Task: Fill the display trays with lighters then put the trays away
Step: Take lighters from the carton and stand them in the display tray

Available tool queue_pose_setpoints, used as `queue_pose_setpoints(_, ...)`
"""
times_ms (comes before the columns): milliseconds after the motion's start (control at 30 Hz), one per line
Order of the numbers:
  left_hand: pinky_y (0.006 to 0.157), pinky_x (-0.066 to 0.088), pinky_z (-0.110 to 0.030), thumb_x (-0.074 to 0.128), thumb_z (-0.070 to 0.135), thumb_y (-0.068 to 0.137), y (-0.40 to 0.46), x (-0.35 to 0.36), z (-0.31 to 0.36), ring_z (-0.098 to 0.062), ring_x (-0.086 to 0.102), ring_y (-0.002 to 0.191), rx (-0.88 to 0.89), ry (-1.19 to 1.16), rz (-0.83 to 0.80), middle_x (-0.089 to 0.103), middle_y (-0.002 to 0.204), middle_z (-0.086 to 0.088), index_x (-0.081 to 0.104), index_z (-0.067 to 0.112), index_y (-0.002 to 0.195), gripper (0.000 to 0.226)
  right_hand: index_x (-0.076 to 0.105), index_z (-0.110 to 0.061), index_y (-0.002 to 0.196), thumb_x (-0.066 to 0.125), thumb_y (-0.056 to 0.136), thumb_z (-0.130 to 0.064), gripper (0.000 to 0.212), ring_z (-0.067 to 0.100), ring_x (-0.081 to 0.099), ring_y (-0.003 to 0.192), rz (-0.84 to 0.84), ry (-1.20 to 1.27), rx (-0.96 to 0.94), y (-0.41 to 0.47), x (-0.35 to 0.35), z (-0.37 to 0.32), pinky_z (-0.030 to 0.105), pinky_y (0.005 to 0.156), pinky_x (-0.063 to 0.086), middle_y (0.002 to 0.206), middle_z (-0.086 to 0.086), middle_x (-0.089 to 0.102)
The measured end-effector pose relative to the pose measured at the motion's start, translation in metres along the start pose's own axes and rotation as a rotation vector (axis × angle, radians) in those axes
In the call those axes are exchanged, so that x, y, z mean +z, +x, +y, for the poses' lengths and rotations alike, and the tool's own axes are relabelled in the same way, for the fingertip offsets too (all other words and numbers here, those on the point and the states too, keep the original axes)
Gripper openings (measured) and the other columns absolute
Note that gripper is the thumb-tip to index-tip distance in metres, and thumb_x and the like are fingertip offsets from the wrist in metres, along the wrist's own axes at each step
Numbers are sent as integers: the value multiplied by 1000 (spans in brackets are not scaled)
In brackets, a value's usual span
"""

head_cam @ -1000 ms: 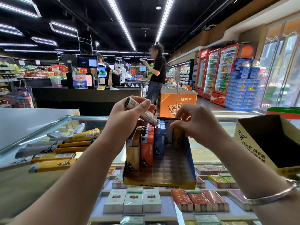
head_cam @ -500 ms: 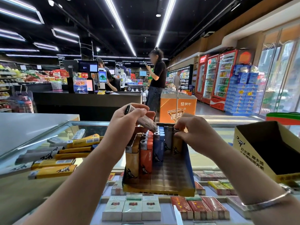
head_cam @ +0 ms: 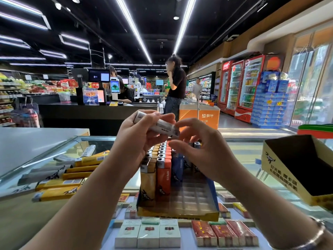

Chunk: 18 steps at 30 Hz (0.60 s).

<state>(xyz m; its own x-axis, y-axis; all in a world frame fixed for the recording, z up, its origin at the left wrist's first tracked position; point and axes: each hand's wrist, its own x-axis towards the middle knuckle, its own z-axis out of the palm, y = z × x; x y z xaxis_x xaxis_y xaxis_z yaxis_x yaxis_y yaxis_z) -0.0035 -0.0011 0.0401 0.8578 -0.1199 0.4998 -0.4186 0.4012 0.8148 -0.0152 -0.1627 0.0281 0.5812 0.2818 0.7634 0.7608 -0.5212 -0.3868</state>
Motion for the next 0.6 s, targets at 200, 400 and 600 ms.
queue_pose_setpoints(200, 56, 54, -23, 62, 26, 76, -2, 2, 2, -26, 70, 84, 13, 35, -67, 71, 97, -12, 53, 13, 82, 16, 56, -29, 96, 70, 76, -1, 37, 7, 66, 74, -12, 317, 99, 4, -2, 0, 19, 67, 53, 76, -6, 68)
queue_pose_setpoints(400, 61, 55, -24, 65, 39, 69, 1, 0, -1, -15, 70, 72, -21, 97, 31, 72, 74, -4, 54, 13, 80, 30, 64, -22, 85, 64, 76, 12, 34, -4, 63, 70, 39, 453, 51, 5, -5, 2, 8, 62, 46, 74, -19, 68)
queue_pose_setpoints(600, 64, 52, -20, 64, 49, 65, 0, 0, -5, -8, 66, 69, -25, 221, 76, 67, 67, 4, 56, 17, 74, 34, 65, -29, 96, 67, 76, 3, 38, 4, 67, 80, 13, 421, -21, 4, -1, -5, 15, 70, 50, 84, -15, 69)
